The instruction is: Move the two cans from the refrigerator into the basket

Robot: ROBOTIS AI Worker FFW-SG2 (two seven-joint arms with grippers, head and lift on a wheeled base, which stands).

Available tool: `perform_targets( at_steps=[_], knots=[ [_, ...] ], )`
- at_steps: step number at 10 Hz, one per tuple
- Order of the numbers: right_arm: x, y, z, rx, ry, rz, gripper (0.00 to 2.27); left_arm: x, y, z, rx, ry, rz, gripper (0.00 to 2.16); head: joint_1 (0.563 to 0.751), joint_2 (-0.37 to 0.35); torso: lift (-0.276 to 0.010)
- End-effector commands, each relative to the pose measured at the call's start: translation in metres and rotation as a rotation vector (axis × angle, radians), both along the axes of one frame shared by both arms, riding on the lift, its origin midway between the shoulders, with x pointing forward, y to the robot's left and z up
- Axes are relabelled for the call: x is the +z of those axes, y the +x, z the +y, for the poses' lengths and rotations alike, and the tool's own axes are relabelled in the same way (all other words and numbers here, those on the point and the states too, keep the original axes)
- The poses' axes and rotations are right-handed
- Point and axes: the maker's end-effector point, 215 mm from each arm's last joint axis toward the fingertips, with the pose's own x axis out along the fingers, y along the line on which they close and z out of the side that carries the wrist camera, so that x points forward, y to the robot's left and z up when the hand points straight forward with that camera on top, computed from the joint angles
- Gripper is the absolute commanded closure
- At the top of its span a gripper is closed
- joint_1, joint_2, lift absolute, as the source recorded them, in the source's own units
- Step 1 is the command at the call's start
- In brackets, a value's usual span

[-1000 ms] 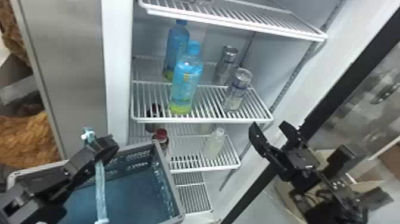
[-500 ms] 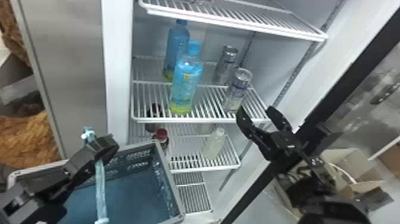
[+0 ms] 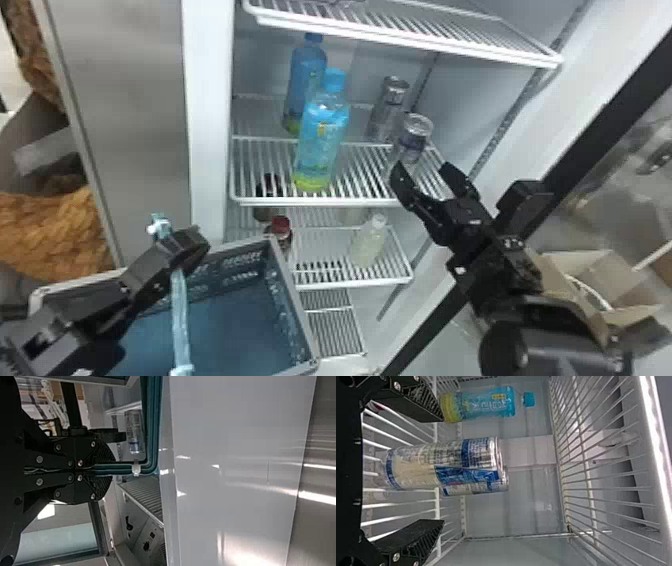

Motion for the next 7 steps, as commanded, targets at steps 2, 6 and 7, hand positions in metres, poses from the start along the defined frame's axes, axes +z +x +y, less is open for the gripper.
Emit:
perform_targets(
  at_steps=[2, 6, 7],
  knots=[
    [-0.002, 0.021, 0.002, 0.008, 0.0, 0.004, 0.13, -0.001, 0.0, 0.0, 0.001, -0.001, 0.002, 1.2, 0.695, -0.319, -0.035],
    [-0.008, 0.044, 0.009, 0.031, 0.013, 0.018, 0.24, -0.001, 0.0, -0.001, -0.003, -0.003, 0.005, 1.2, 0.695, -0.304, -0.035],
    [-0.011, 0.049, 0.012, 0.041, 0.022, 0.025, 0.38, -0.002, 0.0, -0.001, -0.001, -0.002, 0.005, 1.2, 0.694, -0.299, -0.035]
  ],
)
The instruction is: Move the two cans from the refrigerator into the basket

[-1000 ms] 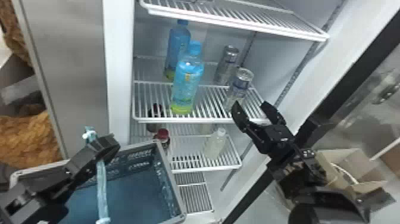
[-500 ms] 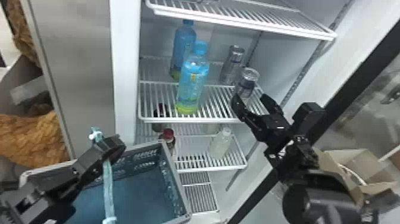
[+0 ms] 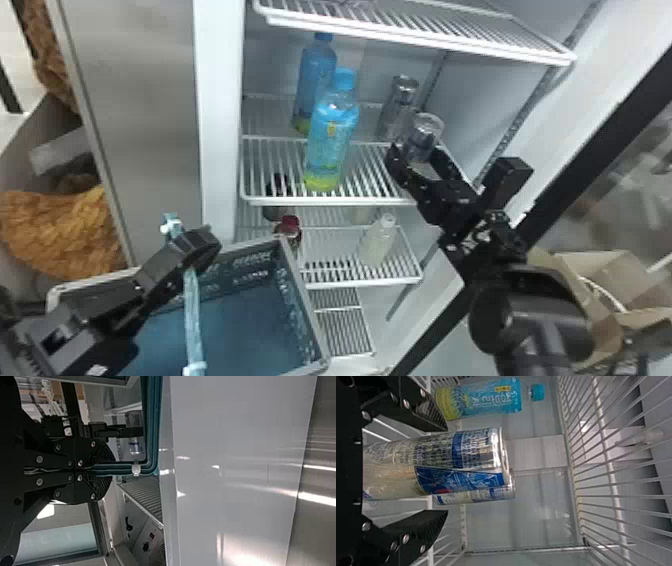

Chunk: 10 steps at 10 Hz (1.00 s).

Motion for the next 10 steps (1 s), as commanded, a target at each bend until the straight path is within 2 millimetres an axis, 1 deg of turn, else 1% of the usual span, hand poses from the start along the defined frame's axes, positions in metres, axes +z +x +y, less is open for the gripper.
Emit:
perform_targets(
  at_steps=[1, 2, 3, 4, 6, 7, 9, 10],
  knots=[
    [-0.013, 0.007, 0.011, 0.034, 0.039, 0.039, 0.7, 0.0, 0.0, 0.0, 0.0, -0.001, 0.001, 1.2, 0.694, -0.295, -0.035],
    [-0.018, 0.01, 0.014, 0.049, 0.038, 0.05, 1.04, 0.0, 0.0, 0.0, 0.0, -0.001, 0.001, 1.2, 0.695, -0.286, -0.035],
    [-0.014, 0.011, 0.016, 0.054, 0.033, 0.044, 1.2, -0.002, 0.0, 0.001, 0.002, 0.002, 0.004, 1.2, 0.695, -0.281, -0.035],
    [-0.014, 0.01, 0.016, 0.054, 0.033, 0.044, 1.21, -0.001, 0.0, 0.001, 0.002, 0.0, 0.004, 1.2, 0.695, -0.276, -0.035],
    [-0.006, 0.001, 0.014, 0.053, 0.037, 0.024, 1.21, -0.001, 0.0, 0.001, 0.002, -0.002, 0.004, 1.2, 0.695, -0.273, -0.035],
    [-0.002, -0.01, 0.009, 0.045, 0.033, 0.015, 1.21, -0.001, 0.0, 0.0, 0.003, -0.003, 0.004, 1.2, 0.695, -0.275, -0.035],
    [0.012, -0.035, 0.008, 0.047, 0.026, -0.008, 1.21, 0.0, 0.0, 0.001, 0.005, -0.002, 0.001, 1.2, 0.695, -0.286, -0.035],
    [0.016, -0.045, 0.012, 0.056, 0.021, -0.006, 1.21, -0.002, -0.001, 0.001, 0.002, -0.002, 0.006, 1.2, 0.695, -0.291, -0.035]
  ],
)
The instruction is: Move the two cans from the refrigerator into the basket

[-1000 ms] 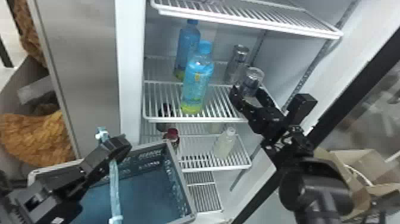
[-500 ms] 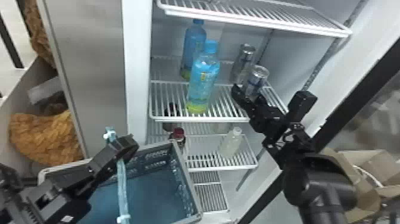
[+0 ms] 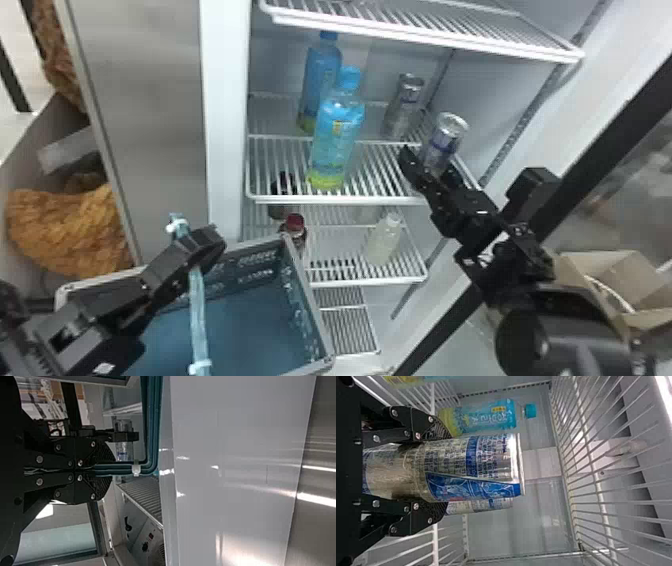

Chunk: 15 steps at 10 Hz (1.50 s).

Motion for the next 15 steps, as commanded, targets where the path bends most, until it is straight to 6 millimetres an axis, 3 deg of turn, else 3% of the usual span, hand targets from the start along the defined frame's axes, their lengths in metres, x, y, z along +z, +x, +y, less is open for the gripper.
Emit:
perform_targets(
  at_steps=[1, 4, 7, 10, 15],
  knots=[
    [0.005, -0.016, 0.004, 0.009, -0.003, 0.0, 1.21, 0.0, -0.001, 0.0, -0.002, -0.002, 0.001, 1.2, 0.695, -0.295, -0.035],
    [-0.001, -0.051, 0.019, 0.043, 0.021, 0.029, 1.21, -0.001, -0.001, 0.001, 0.002, 0.0, 0.003, 1.2, 0.695, -0.297, -0.035],
    [-0.002, -0.081, 0.048, 0.118, 0.042, 0.058, 1.21, -0.001, -0.002, 0.0, -0.002, -0.002, 0.002, 1.2, 0.695, -0.28, -0.035],
    [-0.01, -0.109, 0.093, 0.219, 0.091, 0.114, 1.21, -0.003, -0.002, 0.001, -0.001, 0.002, 0.005, 1.2, 0.695, -0.248, -0.035],
    [-0.018, -0.135, 0.173, 0.39, 0.216, 0.161, 1.21, -0.003, -0.002, 0.001, 0.0, 0.002, 0.006, 1.2, 0.695, -0.147, -0.035]
  ],
)
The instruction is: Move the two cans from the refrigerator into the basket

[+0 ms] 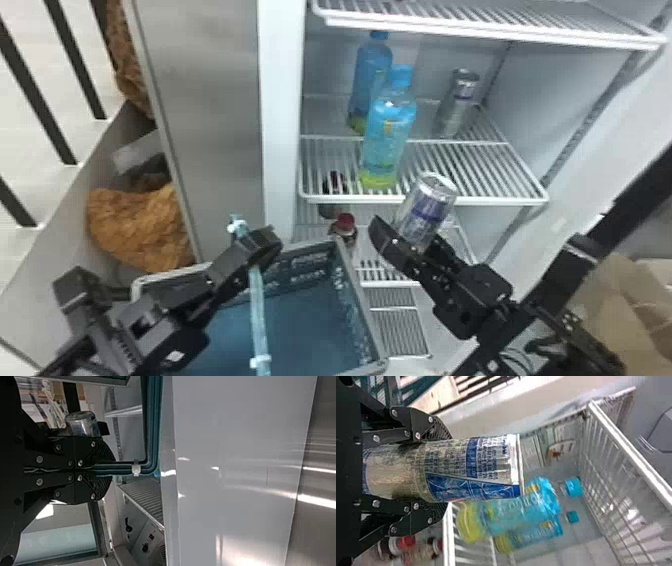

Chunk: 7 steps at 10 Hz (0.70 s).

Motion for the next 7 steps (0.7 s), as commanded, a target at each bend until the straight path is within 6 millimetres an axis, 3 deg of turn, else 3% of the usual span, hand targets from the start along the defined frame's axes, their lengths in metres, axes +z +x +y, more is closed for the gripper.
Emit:
perform_targets(
  at_steps=[1, 4, 7],
  knots=[
    [0.005, -0.007, 0.021, 0.046, 0.042, 0.006, 1.21, 0.0, 0.0, 0.001, 0.002, 0.001, 0.0, 1.2, 0.695, -0.125, -0.035],
    [0.006, -0.024, 0.063, 0.143, 0.101, 0.036, 1.21, 0.0, 0.0, 0.0, 0.002, 0.0, 0.0, 1.2, 0.695, -0.073, -0.035],
    [-0.018, -0.043, 0.094, 0.234, 0.109, 0.124, 1.21, 0.002, 0.002, 0.0, 0.002, 0.0, -0.005, 1.2, 0.695, -0.018, -0.035]
  ],
)
